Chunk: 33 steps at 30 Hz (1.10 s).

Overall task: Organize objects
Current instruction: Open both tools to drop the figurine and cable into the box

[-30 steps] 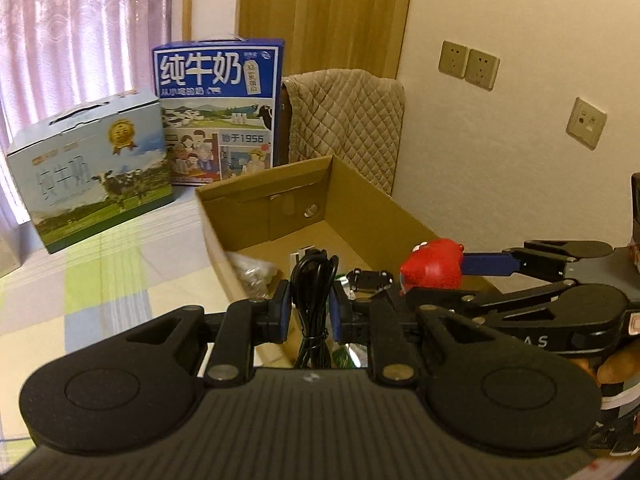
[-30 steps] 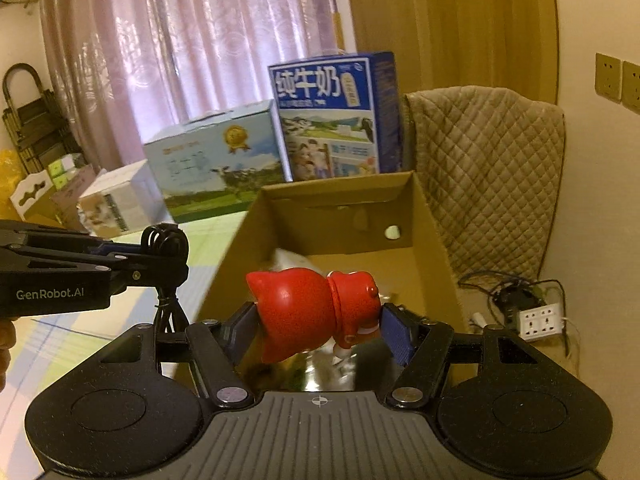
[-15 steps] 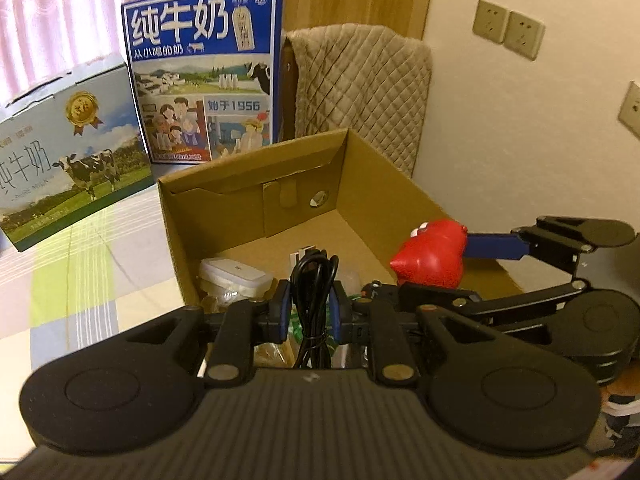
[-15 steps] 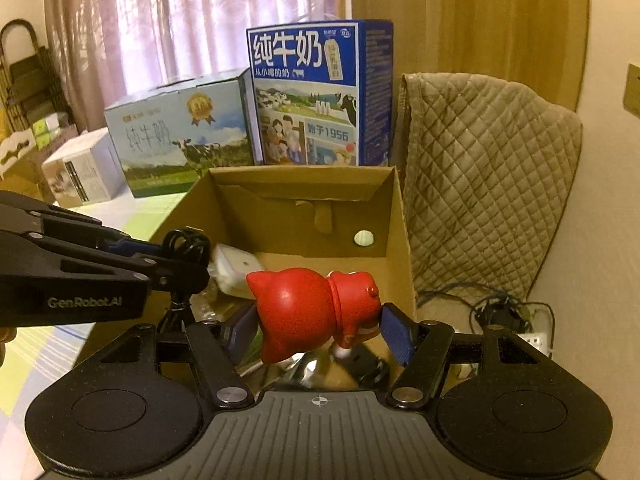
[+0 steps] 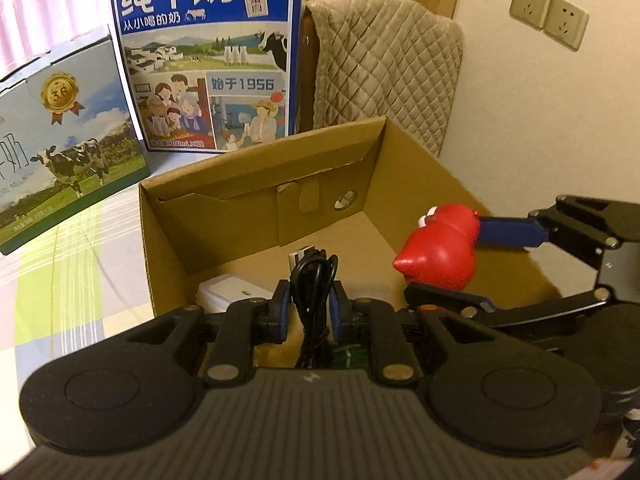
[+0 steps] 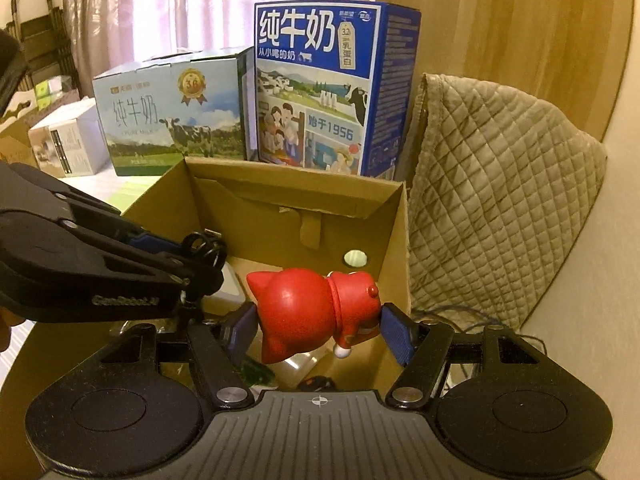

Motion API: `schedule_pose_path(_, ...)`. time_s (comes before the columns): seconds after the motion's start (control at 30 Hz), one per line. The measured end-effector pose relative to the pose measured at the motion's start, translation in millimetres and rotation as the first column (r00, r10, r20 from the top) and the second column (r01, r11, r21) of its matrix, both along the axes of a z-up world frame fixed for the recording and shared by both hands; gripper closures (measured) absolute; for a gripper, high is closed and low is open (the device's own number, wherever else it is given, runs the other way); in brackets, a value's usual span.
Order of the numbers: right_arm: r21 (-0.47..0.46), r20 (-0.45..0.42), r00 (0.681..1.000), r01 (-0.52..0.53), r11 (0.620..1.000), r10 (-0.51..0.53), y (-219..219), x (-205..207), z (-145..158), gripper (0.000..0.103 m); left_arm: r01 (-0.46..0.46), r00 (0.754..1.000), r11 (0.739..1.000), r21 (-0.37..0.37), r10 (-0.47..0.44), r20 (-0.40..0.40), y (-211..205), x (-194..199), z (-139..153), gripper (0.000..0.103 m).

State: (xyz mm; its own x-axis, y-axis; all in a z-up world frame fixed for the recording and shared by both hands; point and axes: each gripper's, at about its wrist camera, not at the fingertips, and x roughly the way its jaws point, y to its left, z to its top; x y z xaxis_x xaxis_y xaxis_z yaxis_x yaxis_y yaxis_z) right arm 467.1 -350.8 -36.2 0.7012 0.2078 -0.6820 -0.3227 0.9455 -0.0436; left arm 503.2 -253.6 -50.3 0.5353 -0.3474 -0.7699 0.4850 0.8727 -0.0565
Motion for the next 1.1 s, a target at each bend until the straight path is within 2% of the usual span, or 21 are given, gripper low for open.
schedule_pose_path(0.13, -0.006, 0.000, 1.000, -0.007, 1.000, 0.007, 2, 7, -1, 0.039, -0.013, 1.000, 1.000, 0.000, 0.013, 0.001, 0, 8, -3, 0.082)
schedule_pose_path(0.2, -0.003, 0.002, 1.000, -0.006, 1.000, 0.006, 2, 10, -1, 0.039, -0.018, 1.000, 1.000, -0.007, 0.018, 0.008, 2, 9, -1, 0.075)
schedule_pose_path(0.43, -0.005, -0.003, 1.000, -0.013, 1.000, 0.013, 5, 16, -2, 0.039, -0.053, 0.998, 0.999, -0.014, 0.053, 0.039, 15, 16, 9, 0.060)
schedule_pose_path(0.6, -0.020, -0.011, 1.000, -0.021, 1.000, 0.020, 9, 24, -5, 0.039, -0.086, 0.994, 0.996, -0.019, 0.087, 0.059, 28, 15, 18, 0.042)
schedule_pose_path(0.73, -0.027, 0.000, 1.000, -0.013, 1.000, 0.013, 12, 32, -5, 0.039, -0.101, 0.993, 0.994, -0.043, 0.103, 0.065, 40, 11, 24, 0.036)
schedule_pose_path(0.8, -0.038, 0.014, 1.000, -0.007, 0.999, 0.007, 12, 36, -4, 0.039, -0.120, 0.990, 0.992, -0.033, 0.122, 0.076, 45, 7, 27, 0.025)
schedule_pose_path(0.93, -0.014, 0.027, 1.000, -0.005, 1.000, 0.005, 8, 36, 1, 0.039, -0.143, 0.986, 0.989, -0.041, 0.146, 0.084, 57, -1, 33, 0.024)
schedule_pose_path(1.1, 0.030, 0.025, 1.000, -0.009, 0.999, 0.009, 6, 24, 4, 0.039, -0.167, 0.980, 0.985, -0.052, 0.171, 0.098, 69, -11, 40, 0.016)
